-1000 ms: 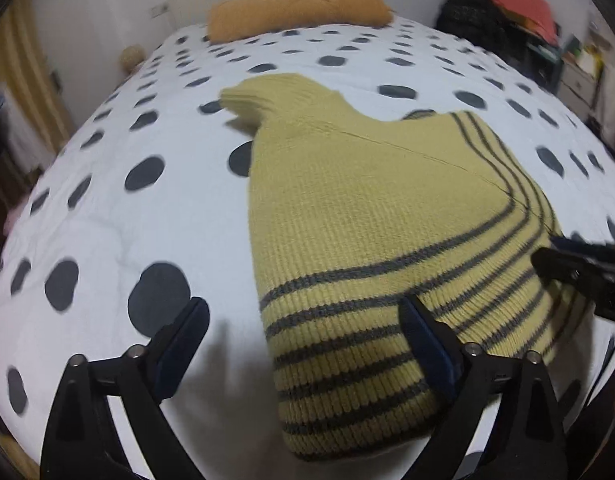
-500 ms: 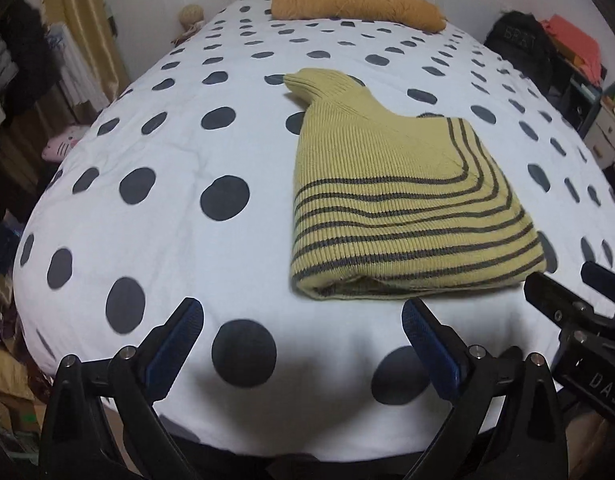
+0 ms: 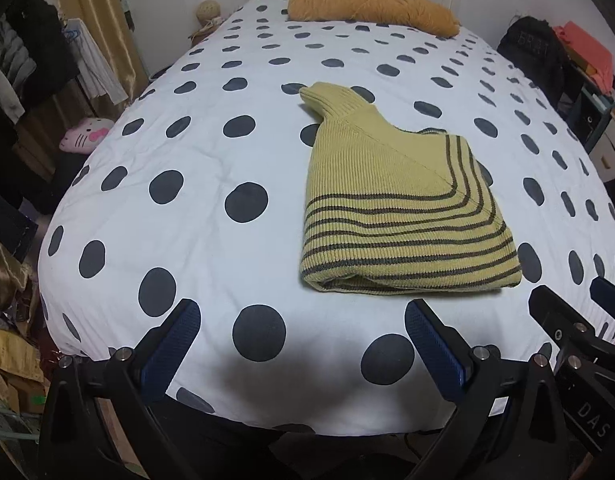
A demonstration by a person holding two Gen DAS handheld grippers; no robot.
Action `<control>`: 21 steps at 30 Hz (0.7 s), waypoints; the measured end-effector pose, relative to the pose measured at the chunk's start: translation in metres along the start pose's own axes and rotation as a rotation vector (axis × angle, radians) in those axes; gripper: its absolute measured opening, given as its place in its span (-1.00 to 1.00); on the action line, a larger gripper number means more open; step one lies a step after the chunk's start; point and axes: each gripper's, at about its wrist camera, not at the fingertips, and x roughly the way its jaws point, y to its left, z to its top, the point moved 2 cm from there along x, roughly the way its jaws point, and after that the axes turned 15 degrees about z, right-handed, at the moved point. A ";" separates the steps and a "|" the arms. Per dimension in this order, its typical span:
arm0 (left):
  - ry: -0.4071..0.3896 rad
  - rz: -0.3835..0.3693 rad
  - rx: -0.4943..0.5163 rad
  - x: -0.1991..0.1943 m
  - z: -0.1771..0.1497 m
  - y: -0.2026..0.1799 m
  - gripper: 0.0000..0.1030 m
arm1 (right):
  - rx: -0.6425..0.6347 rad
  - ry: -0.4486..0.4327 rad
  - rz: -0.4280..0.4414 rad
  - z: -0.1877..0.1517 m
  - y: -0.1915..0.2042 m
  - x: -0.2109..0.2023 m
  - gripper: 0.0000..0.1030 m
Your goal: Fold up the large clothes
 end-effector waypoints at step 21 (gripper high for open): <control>0.021 -0.005 0.001 0.002 0.013 -0.004 0.98 | 0.025 0.024 -0.041 0.009 -0.007 0.005 0.60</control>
